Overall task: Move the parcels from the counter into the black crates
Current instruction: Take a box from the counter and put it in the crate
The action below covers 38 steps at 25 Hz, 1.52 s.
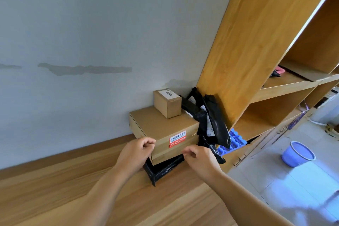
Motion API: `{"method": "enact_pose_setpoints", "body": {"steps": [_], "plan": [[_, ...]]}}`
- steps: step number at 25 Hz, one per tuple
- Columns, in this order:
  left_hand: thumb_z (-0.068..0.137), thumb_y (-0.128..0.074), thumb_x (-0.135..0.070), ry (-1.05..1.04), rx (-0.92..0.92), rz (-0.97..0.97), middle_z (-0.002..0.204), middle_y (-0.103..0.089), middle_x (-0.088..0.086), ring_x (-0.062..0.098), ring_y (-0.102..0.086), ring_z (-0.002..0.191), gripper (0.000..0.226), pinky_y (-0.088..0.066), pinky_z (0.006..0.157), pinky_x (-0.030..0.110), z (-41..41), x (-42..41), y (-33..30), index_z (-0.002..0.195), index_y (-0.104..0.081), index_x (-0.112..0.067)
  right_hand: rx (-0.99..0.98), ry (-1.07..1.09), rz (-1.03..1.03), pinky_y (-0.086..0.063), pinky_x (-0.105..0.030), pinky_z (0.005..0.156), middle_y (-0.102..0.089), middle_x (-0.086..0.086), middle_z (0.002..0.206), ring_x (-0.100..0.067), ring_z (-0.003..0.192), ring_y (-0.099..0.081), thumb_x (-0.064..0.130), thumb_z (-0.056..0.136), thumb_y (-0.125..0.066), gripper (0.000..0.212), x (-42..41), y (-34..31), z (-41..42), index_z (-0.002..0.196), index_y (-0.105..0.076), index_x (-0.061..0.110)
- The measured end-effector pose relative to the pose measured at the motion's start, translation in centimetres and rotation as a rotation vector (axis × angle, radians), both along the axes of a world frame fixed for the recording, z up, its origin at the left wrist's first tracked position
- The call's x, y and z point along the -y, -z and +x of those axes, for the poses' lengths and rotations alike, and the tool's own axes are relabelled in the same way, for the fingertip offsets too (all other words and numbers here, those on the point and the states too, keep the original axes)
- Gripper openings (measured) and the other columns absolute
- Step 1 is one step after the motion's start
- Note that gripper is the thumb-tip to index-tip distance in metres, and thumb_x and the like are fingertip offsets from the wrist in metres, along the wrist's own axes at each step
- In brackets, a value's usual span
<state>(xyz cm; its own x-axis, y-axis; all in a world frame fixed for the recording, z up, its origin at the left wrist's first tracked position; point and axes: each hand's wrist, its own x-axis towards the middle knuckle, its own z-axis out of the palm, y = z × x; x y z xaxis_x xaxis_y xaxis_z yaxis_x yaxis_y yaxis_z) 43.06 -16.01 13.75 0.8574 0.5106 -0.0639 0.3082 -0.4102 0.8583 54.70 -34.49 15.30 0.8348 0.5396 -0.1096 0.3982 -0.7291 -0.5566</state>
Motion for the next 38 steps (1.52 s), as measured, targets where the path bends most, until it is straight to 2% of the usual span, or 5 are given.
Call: {"method": "enact_pose_setpoints", "body": {"steps": [12,19,27,35,38], "plan": [[0.094,-0.055,-0.026,-0.251,-0.093,-0.009,0.094,-0.066,-0.017,-0.002,-0.059,0.082,0.016,-0.044,0.068,0.020,4.4,-3.4,0.4,0.093,-0.063,-0.040,0.235,0.005,0.087,-0.041,-0.037,0.100,-0.037,0.000,0.145,-0.020,0.132,-0.035,0.031,0.083,-0.066,0.073,-10.4,-1.3,13.0,0.145,-0.031,0.017],[0.097,-0.049,-0.030,-0.370,-0.168,0.105,0.104,-0.065,-0.021,-0.005,-0.061,0.077,0.020,-0.054,0.070,0.023,4.8,-1.6,-0.1,0.111,-0.060,-0.038,0.314,0.019,-0.181,-0.032,-0.042,0.103,-0.035,-0.013,0.143,-0.031,0.132,-0.030,0.069,0.067,-0.066,0.113,-15.8,-0.9,16.8,0.146,-0.021,0.001],[0.097,-0.049,-0.032,-0.392,-0.175,0.129,0.112,-0.064,-0.021,-0.011,-0.057,0.093,0.023,-0.048,0.078,0.012,4.7,0.4,-0.7,0.117,-0.060,-0.035,0.217,-0.017,-0.152,-0.040,-0.037,0.093,-0.042,-0.015,0.131,-0.031,0.123,-0.036,0.048,0.072,-0.069,0.075,-14.7,-1.7,18.2,0.125,-0.042,0.003],[0.094,-0.055,-0.025,-0.433,-0.016,0.046,0.100,-0.066,-0.018,-0.001,-0.061,0.092,0.020,-0.052,0.084,0.026,4.4,1.4,-4.8,0.092,-0.060,-0.045,-0.070,-0.193,0.084,-0.057,-0.038,0.075,-0.067,-0.003,0.092,-0.024,0.093,-0.062,0.051,0.045,-0.064,0.058,-9.8,-5.1,17.2,0.092,-0.063,0.016],[0.093,-0.055,-0.024,-0.441,0.040,0.090,0.106,-0.063,-0.022,0.000,-0.059,0.100,0.019,-0.050,0.088,0.027,4.4,1.3,-7.0,0.102,-0.059,-0.041,-0.199,-0.298,0.204,-0.054,-0.034,0.080,-0.067,0.000,0.099,-0.018,0.094,-0.063,0.035,0.063,-0.077,0.053,-8.1,-8.1,15.7,0.109,-0.061,0.016]]}}
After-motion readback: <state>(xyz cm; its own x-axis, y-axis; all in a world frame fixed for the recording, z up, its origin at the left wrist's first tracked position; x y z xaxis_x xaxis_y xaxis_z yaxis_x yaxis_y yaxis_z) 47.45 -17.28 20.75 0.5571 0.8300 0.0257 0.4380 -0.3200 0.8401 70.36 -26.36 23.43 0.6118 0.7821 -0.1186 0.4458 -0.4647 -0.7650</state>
